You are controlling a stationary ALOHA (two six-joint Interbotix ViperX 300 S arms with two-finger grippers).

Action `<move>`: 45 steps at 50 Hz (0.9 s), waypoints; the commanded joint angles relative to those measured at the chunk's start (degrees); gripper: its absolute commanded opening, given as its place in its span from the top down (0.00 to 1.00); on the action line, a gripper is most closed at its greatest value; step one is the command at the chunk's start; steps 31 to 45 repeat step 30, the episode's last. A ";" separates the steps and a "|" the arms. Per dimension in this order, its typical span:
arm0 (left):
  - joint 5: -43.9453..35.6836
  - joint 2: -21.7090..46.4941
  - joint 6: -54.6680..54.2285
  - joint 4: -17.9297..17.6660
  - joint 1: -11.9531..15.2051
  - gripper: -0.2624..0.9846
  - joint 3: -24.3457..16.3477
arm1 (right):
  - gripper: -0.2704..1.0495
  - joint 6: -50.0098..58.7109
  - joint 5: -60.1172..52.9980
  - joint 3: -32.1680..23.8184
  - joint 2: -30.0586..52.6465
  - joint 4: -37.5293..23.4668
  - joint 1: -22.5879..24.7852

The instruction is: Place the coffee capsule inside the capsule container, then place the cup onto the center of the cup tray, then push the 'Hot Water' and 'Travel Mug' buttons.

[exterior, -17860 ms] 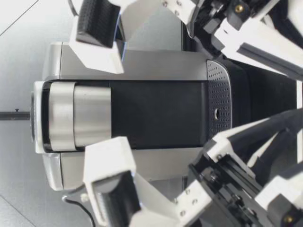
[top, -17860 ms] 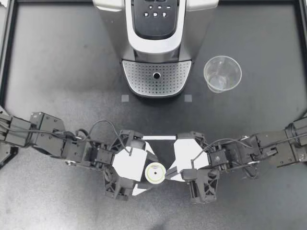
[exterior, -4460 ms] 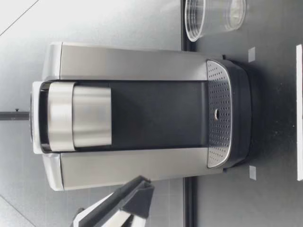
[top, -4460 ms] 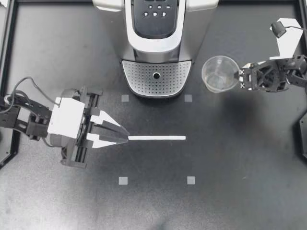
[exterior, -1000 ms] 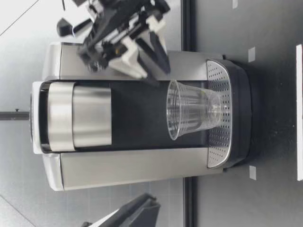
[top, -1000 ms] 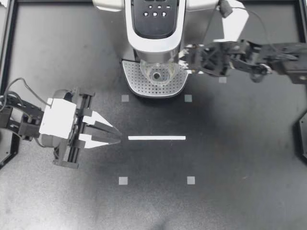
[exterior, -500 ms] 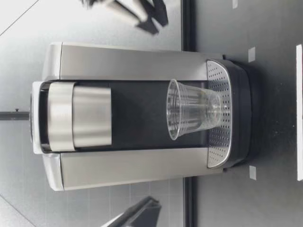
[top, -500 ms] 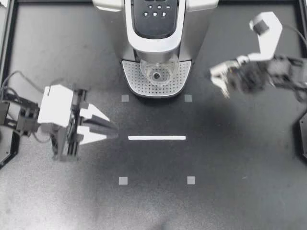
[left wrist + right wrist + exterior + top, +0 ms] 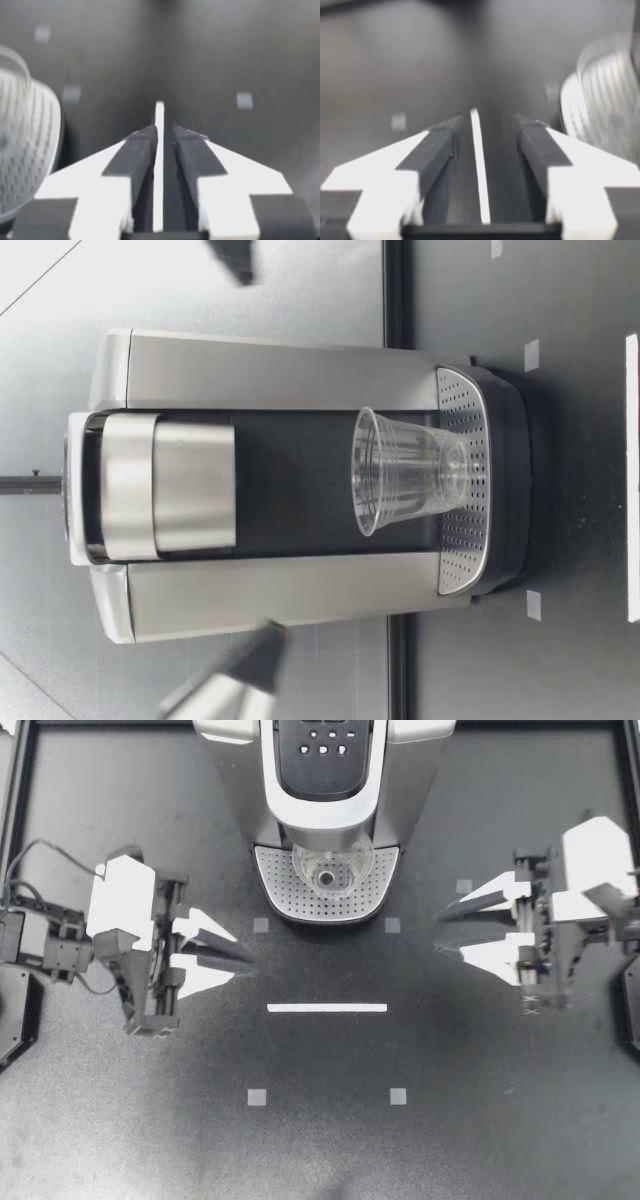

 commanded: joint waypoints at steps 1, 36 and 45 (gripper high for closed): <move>-0.70 -0.44 0.70 -0.09 0.18 0.62 -2.55 | 0.43 -0.44 -1.85 -1.32 -2.29 -0.09 0.44; -4.92 -4.75 4.13 -0.09 0.18 0.62 -2.46 | 0.56 -0.53 -6.68 -2.64 -5.27 -0.09 0.44; -4.92 -4.75 4.13 -0.09 0.18 0.62 -2.46 | 0.56 -0.53 -6.68 -2.64 -5.27 -0.09 0.44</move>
